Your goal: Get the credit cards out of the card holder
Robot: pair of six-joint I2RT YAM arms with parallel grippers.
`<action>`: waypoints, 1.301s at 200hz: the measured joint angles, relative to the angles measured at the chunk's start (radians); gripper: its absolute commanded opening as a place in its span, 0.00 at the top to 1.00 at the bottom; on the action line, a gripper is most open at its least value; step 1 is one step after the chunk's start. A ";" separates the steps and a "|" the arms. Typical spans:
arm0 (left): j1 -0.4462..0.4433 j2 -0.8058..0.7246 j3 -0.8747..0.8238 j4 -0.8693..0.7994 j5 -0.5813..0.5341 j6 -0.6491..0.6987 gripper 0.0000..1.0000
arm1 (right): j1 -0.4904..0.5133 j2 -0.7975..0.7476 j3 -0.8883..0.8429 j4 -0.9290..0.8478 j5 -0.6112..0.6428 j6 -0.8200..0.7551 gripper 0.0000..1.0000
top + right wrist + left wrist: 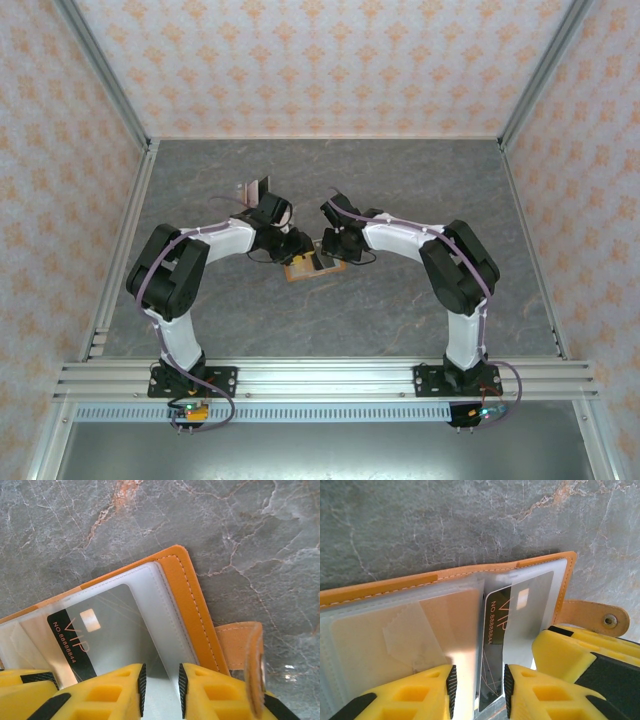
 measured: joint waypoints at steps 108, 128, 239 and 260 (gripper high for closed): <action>0.000 0.017 0.021 -0.001 0.020 0.011 0.71 | 0.000 0.003 0.000 0.005 -0.011 0.016 0.76; 0.000 0.027 0.021 -0.001 0.019 0.011 0.71 | 0.000 0.003 0.000 0.008 -0.014 0.020 0.76; 0.000 0.043 0.026 0.024 0.051 0.009 0.75 | -0.003 0.004 -0.012 0.031 -0.034 0.042 0.77; 0.000 0.043 0.025 0.035 0.065 0.008 0.78 | -0.003 0.004 -0.014 0.034 -0.034 0.045 0.78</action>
